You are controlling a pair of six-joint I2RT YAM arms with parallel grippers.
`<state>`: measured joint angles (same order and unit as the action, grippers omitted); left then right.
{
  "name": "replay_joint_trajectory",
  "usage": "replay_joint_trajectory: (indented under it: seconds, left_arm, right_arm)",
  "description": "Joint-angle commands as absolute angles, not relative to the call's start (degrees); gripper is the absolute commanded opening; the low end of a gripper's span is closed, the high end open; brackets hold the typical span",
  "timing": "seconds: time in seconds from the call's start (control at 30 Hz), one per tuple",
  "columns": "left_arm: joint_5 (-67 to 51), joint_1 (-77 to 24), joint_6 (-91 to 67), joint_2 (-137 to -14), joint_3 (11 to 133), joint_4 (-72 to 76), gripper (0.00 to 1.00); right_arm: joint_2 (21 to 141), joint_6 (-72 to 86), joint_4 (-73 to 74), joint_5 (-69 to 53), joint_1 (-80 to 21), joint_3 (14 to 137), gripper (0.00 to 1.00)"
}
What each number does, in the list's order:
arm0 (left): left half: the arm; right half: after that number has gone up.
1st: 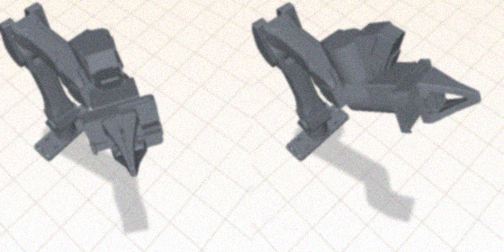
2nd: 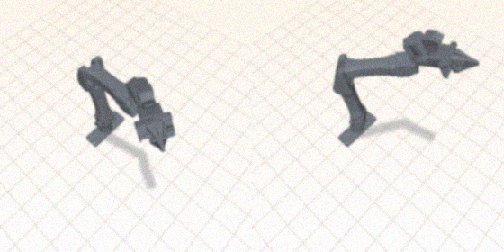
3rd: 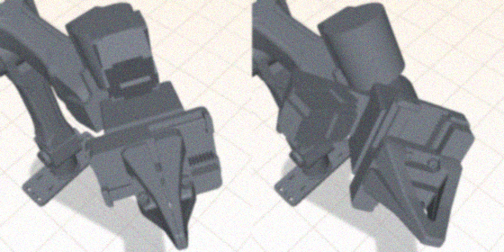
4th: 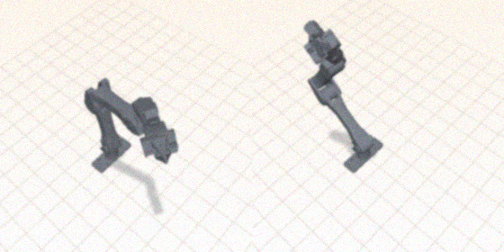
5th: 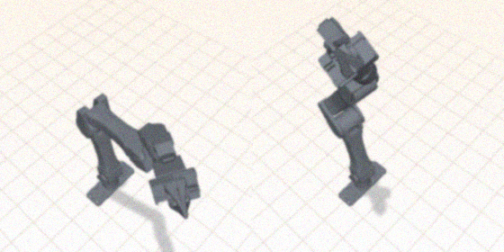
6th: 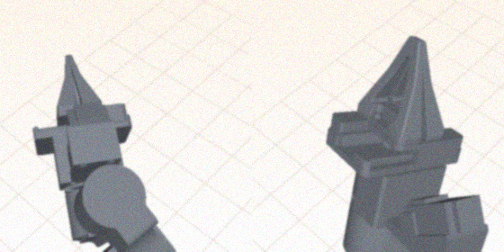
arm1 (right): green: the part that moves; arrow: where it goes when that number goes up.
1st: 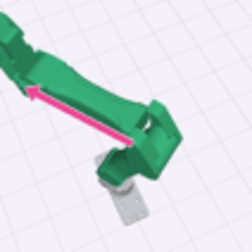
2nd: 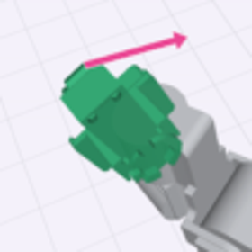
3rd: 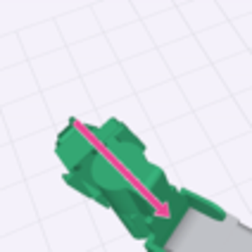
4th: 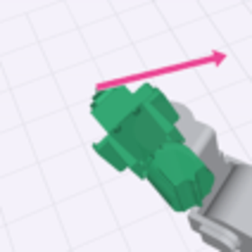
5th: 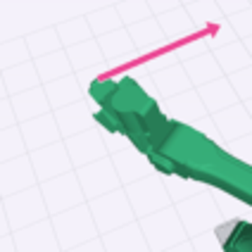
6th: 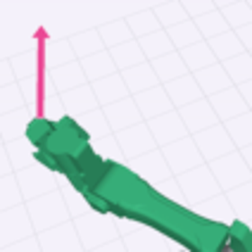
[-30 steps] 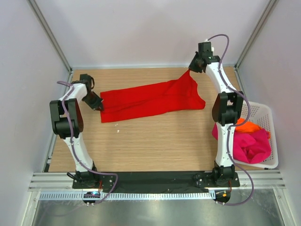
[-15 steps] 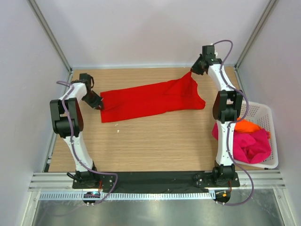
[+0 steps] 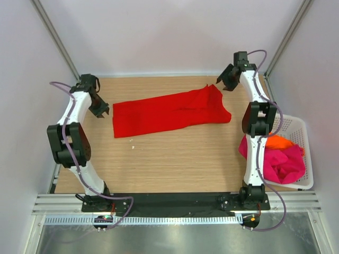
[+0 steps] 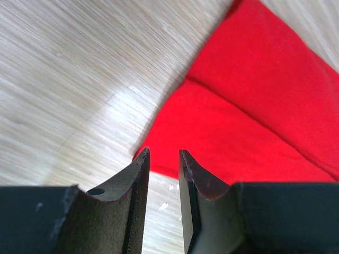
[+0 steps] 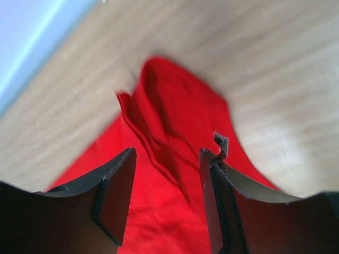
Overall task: Fold and stack the t-shirts
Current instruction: Fold the tshirt
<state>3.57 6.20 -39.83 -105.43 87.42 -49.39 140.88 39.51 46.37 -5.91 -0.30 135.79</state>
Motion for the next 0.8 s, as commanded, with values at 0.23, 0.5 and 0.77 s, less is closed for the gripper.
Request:
replay_joint_trajectory:
  seconds: [0.23,0.5,0.77]
  left_arm:
    - [-1.3,1.58,-37.09,-99.4,82.0,-49.05,0.27]
    - [-8.88,0.53,-41.4,-105.73,77.17,-43.86,0.17]
    - [-5.98,0.53,-39.99,-111.96,76.29,-44.91,0.13]
  right_arm:
    - [117.25,30.86,45.0,-6.33,-3.78,107.24,0.59]
    - [114.87,26.54,42.28,-5.63,-6.59,97.21,0.38]
    - [116.19,22.5,42.89,2.61,-6.59,93.35,0.15]
